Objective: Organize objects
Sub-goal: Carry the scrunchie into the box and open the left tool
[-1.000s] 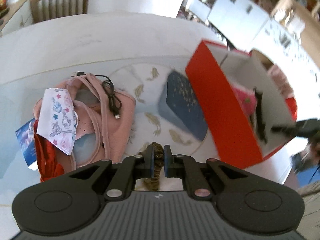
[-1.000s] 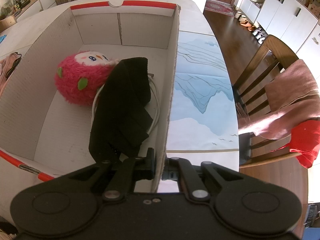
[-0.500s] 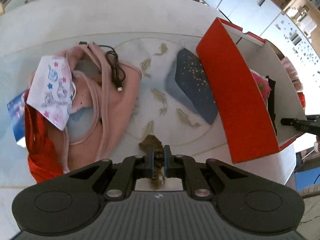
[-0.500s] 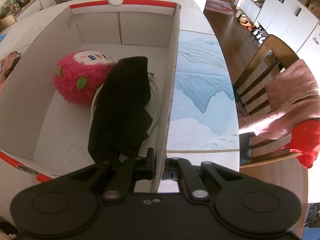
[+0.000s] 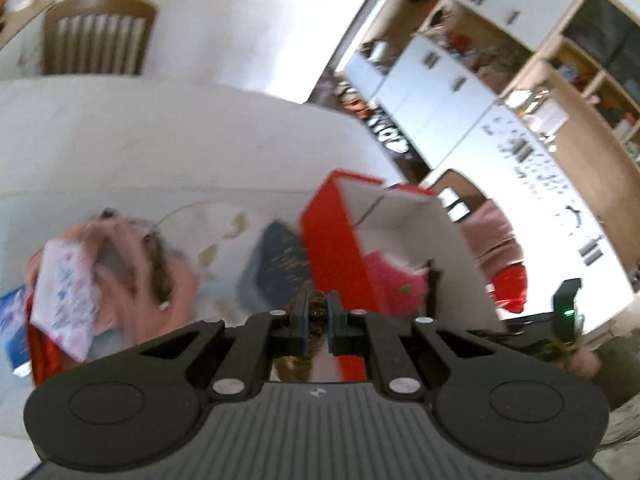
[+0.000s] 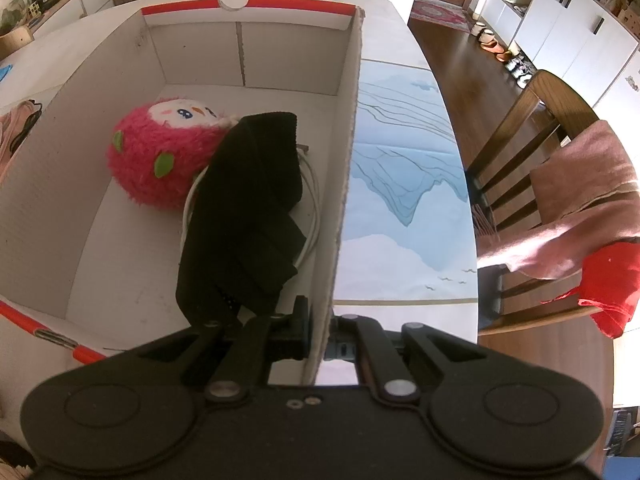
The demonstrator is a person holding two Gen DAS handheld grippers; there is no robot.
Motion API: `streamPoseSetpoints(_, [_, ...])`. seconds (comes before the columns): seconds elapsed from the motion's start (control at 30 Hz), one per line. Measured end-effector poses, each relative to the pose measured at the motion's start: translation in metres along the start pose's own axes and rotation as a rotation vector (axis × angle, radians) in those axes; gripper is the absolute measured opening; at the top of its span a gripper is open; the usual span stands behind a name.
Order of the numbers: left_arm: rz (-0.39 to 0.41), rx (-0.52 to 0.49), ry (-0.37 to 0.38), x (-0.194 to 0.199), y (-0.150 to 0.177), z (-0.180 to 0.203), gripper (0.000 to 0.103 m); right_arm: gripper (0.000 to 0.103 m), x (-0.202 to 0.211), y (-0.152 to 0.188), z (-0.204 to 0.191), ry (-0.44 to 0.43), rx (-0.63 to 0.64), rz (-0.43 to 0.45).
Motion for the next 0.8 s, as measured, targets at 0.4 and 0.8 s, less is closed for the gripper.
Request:
streamPoseSetpoints(0.4, [-0.009, -0.140, 0.060, 0.002, -0.016, 0.054, 0.007, 0.004, 0.000, -0.002, -0.001, 0.012, -0.028, 0.027])
streamPoseSetpoints(0.8, [-0.164, -0.384, 0.200, -0.073, -0.020, 0.160, 0.007, 0.004, 0.001, 0.000, -0.002, 0.022, -0.036, 0.022])
Point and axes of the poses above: each gripper's, at about its wrist camera, not at the fingertips, and x roughly against the way its jaws point, z to its right, y to its underside, the point moved 8 cm from there along -x, roughly the way its jaws point, and after that the axes turned 4 degrees about -z, right-handed, at the moved point
